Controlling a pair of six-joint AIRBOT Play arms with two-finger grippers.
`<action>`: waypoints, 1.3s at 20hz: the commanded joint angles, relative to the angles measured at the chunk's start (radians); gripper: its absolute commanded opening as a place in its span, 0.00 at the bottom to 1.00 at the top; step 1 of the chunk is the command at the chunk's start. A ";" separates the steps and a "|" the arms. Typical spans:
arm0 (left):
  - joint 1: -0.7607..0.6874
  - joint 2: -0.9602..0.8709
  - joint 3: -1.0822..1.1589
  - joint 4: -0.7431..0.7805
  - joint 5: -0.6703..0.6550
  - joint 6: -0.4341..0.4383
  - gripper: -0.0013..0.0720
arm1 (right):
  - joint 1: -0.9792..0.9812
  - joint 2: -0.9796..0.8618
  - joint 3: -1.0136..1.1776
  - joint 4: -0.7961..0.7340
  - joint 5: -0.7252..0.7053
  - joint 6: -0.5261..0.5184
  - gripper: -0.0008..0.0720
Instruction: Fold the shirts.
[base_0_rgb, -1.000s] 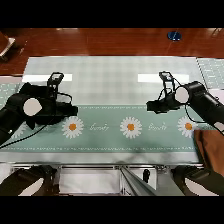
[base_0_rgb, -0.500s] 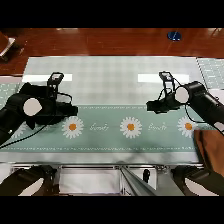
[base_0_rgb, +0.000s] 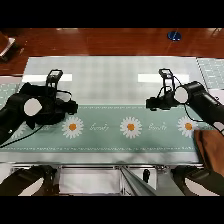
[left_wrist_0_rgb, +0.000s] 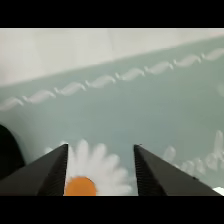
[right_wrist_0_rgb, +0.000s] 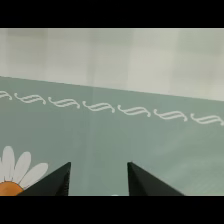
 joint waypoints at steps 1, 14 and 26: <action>0.075 -0.001 0.040 0.254 0.113 -0.026 0.71 | 0.000 -0.019 -0.001 -0.034 0.013 -0.010 0.58; 0.625 -0.338 0.093 0.265 0.083 -0.206 0.71 | 0.001 -0.019 -0.004 -0.013 0.007 0.037 0.58; 0.623 -0.420 0.428 -0.432 -0.172 0.206 0.05 | 0.001 0.022 -0.004 0.024 0.052 0.045 0.58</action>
